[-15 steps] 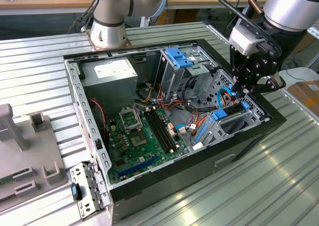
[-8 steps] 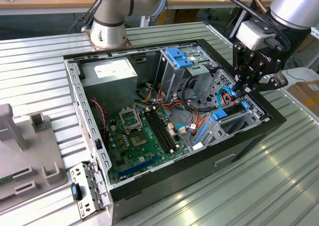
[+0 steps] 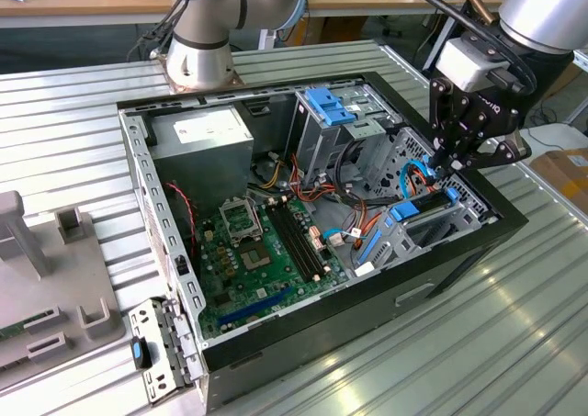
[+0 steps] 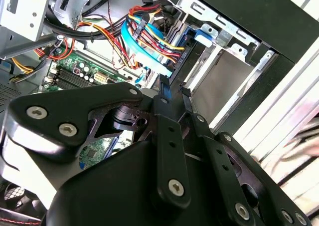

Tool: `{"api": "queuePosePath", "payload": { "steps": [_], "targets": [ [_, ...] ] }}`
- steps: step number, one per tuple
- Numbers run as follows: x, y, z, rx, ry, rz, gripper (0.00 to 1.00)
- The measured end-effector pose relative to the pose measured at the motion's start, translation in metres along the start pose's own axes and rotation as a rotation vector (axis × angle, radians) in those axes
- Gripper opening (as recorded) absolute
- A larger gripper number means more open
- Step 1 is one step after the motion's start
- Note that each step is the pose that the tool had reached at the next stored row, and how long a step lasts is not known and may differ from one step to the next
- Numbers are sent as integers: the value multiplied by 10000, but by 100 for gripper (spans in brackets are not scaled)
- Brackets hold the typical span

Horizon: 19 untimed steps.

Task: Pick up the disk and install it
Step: 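Insert the second disk wire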

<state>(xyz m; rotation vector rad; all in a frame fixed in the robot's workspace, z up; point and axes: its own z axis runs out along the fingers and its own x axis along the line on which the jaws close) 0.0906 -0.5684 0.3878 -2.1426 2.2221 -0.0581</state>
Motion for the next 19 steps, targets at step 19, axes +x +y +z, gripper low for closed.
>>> {"api": "queuePosePath", "payload": {
  "steps": [19],
  "targets": [
    [-17,-101,166,-191,33,0,24]
  ]
}}
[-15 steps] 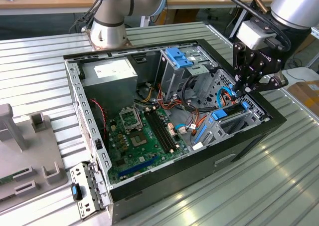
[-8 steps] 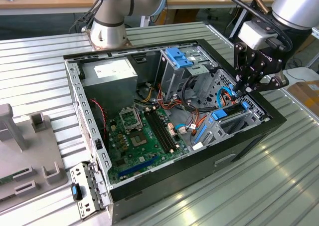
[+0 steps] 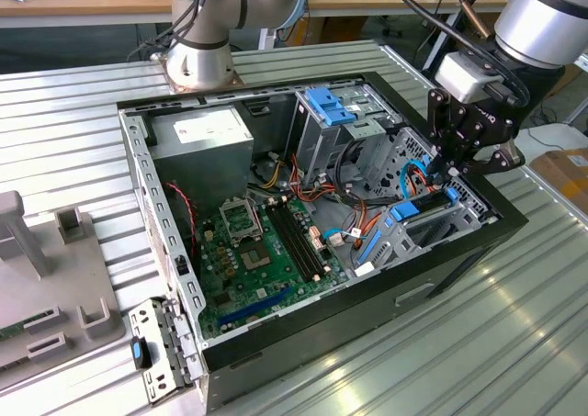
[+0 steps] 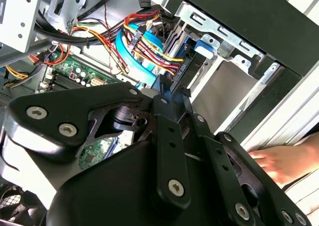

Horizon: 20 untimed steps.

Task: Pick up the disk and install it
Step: 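Insert the second disk wire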

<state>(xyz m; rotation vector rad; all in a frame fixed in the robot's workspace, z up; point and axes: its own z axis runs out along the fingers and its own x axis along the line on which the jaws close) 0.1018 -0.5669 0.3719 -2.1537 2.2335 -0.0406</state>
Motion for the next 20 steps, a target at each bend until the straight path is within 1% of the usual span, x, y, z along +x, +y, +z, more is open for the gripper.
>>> {"api": "queuePosePath", "payload": {
  "steps": [1,2,3,4,6,11,16,19,20],
  "targets": [
    [0,0,0,-1,0,0,25],
    [0,0,0,-2,1,0,31],
    [0,0,0,-3,1,0,31],
    [0,0,0,-4,1,0,37],
    [0,0,10,-5,-4,0,37],
    [1,4,81,-5,0,0,37],
    [1,4,86,-5,1,0,37],
    [1,4,86,-5,2,0,16],
    [1,4,86,-5,1,0,16]
  ]
}}
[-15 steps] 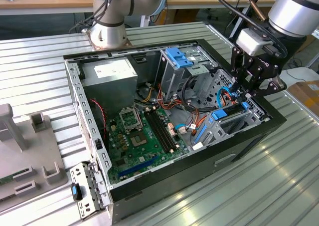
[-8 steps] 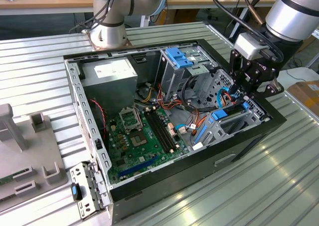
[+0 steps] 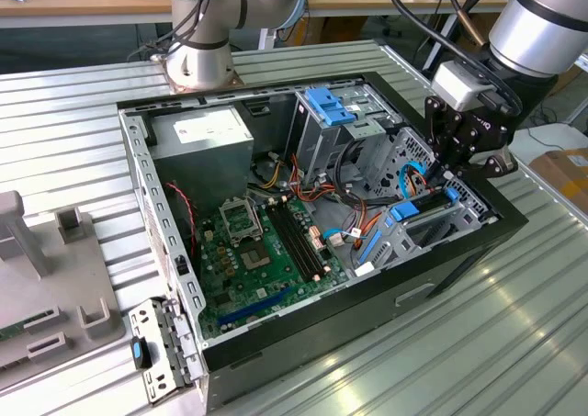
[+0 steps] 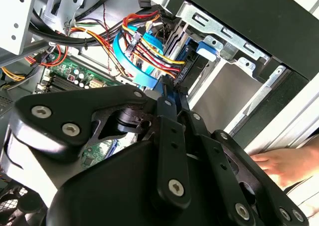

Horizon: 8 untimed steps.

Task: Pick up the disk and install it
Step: 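Insert the second disk wire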

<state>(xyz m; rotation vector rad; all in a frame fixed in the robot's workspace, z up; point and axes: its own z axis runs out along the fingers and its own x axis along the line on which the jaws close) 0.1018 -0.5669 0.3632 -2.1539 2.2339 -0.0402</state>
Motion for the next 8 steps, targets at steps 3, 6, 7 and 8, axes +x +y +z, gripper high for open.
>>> {"api": "queuePosePath", "payload": {
  "steps": [3,6,7,8],
  "targets": [
    [0,0,0,0,1,-1,16],
    [1,2,0,0,0,-3,16],
    [1,3,0,0,0,-3,16],
    [2,3,0,0,1,-3,16]
  ]
}}
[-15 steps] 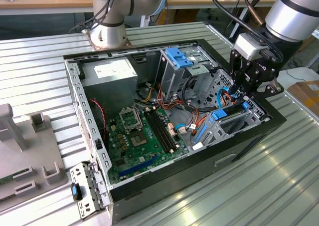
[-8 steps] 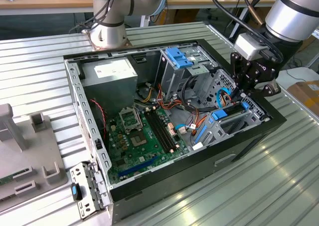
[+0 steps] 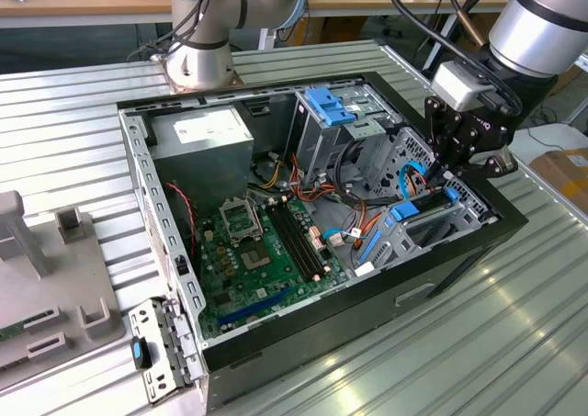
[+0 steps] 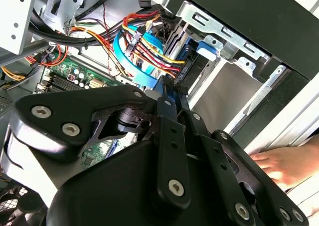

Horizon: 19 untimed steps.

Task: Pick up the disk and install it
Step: 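Insert the second disk wire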

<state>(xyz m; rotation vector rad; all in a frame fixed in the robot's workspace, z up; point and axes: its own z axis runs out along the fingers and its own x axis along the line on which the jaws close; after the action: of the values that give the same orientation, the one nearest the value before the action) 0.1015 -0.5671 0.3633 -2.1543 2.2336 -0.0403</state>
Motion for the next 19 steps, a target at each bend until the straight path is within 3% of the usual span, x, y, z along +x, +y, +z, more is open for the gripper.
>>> {"api": "queuePosePath", "payload": {
  "steps": [19],
  "targets": [
    [54,-2,0,0,0,0,16]
  ]
}}
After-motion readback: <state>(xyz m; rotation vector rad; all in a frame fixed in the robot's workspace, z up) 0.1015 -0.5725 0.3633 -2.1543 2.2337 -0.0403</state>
